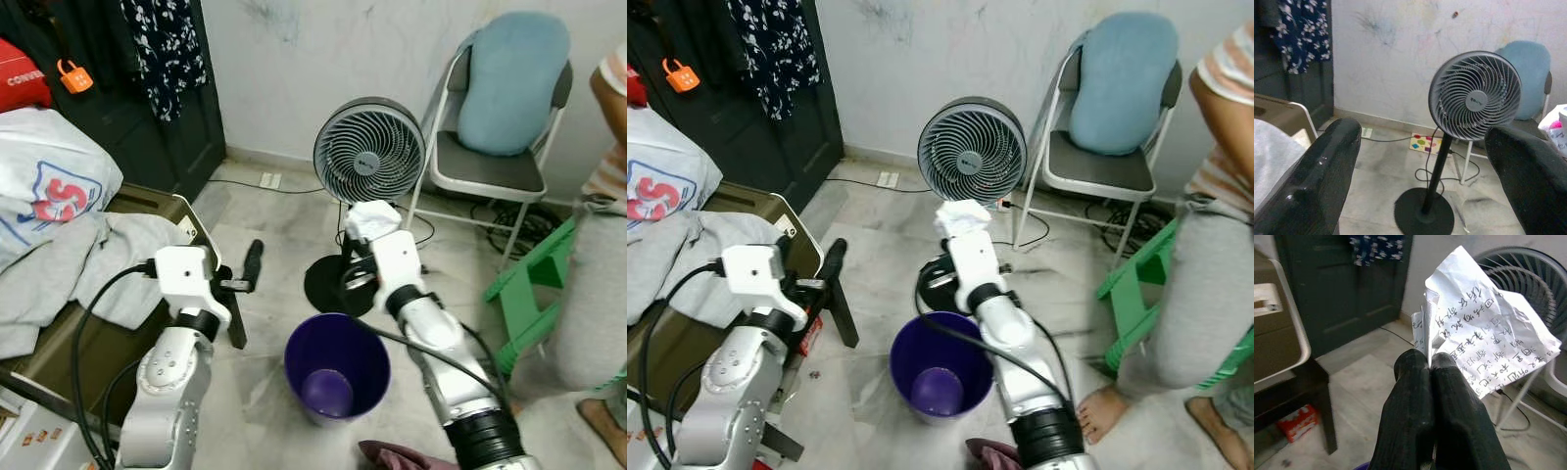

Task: Clean up the room

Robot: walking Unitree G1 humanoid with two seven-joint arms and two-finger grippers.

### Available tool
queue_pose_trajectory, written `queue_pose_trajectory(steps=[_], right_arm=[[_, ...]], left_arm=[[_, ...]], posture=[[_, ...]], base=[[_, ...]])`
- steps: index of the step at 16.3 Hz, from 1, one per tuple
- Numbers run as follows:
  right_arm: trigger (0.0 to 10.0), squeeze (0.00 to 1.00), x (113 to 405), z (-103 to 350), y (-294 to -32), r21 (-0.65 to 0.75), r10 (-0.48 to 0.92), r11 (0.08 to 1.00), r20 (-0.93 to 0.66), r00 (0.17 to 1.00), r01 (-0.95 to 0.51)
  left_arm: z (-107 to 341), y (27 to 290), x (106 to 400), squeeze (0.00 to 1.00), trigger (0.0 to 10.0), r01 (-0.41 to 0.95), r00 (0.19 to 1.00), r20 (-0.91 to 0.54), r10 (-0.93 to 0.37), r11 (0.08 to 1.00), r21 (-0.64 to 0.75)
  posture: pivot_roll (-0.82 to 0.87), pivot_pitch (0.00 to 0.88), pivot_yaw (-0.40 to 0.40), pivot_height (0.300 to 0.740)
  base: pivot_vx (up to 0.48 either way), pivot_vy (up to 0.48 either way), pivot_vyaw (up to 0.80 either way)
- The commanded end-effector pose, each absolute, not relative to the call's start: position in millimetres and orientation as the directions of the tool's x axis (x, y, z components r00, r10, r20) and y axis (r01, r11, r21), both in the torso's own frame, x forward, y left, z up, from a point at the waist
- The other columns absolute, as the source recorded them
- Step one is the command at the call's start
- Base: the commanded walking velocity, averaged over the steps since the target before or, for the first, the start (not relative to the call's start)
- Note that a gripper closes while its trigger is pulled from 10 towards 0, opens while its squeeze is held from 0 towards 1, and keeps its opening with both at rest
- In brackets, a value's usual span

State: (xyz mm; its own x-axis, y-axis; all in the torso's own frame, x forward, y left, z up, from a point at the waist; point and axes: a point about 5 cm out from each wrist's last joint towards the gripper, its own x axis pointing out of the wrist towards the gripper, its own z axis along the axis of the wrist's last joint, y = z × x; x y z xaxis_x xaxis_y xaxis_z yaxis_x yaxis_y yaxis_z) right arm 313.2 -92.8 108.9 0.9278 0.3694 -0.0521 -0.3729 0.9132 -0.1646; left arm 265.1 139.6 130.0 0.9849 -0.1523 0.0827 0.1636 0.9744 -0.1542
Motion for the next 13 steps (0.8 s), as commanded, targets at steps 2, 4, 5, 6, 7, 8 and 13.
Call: queue_pose_trajectory(steps=[2,4,5,6,7,8,13], right_arm=[[10.0,0.00,314,112,-90,-0.156,0.376,0.912,-0.049,0.925,-0.379],[10.0,0.00,314,111,-91,-0.147,0.373,0.915,-0.056,0.926,-0.377],[10.0,0.00,313,110,-93,-0.151,0.366,0.916,-0.062,0.928,-0.372],[10.0,0.00,313,106,-101,-0.143,0.316,0.934,-0.096,0.944,-0.327],[10.0,0.00,313,100,-107,-0.125,0.264,0.952,-0.126,0.956,-0.279],[10.0,0.00,313,91,-114,-0.073,0.194,0.975,-0.177,0.965,-0.210],[10.0,0.00,314,76,-124,-0.088,-0.024,0.996,-0.254,0.967,0.001]], left_arm=[[126,141,266,0.00,10.0,0.152,0.988,0.063,-0.144,0.977,-0.149],[124,141,265,0.00,10.0,0.167,0.985,0.062,-0.160,0.975,-0.146],[122,142,261,0.00,10.0,0.189,0.982,0.054,-0.183,0.971,-0.146],[120,144,257,0.00,10.0,0.227,0.974,0.050,-0.222,0.964,-0.142],[119,145,253,0.00,10.0,0.248,0.969,0.049,-0.244,0.960,-0.131],[118,148,250,0.00,10.0,0.275,0.961,0.047,-0.271,0.956,-0.105],[111,174,225,0.00,10.0,0.441,0.897,-0.059,-0.438,0.896,0.058]], posture=[[-0.07,0.074,-0.037,0.740],[-0.07,0.071,-0.044,0.740],[-0.06,0.069,-0.047,0.740],[-0.06,0.069,-0.046,0.740],[-0.05,0.071,-0.042,0.740],[-0.04,0.076,-0.033,0.740],[0.02,0.119,0.020,0.740]], base=[[0.000,0.000,0.00],[0.000,0.000,0.00],[0.000,0.000,0.00],[0.000,0.000,0.00],[0.000,0.000,0.00],[0.000,0.000,0.00],[0.000,0.000,0.00]])
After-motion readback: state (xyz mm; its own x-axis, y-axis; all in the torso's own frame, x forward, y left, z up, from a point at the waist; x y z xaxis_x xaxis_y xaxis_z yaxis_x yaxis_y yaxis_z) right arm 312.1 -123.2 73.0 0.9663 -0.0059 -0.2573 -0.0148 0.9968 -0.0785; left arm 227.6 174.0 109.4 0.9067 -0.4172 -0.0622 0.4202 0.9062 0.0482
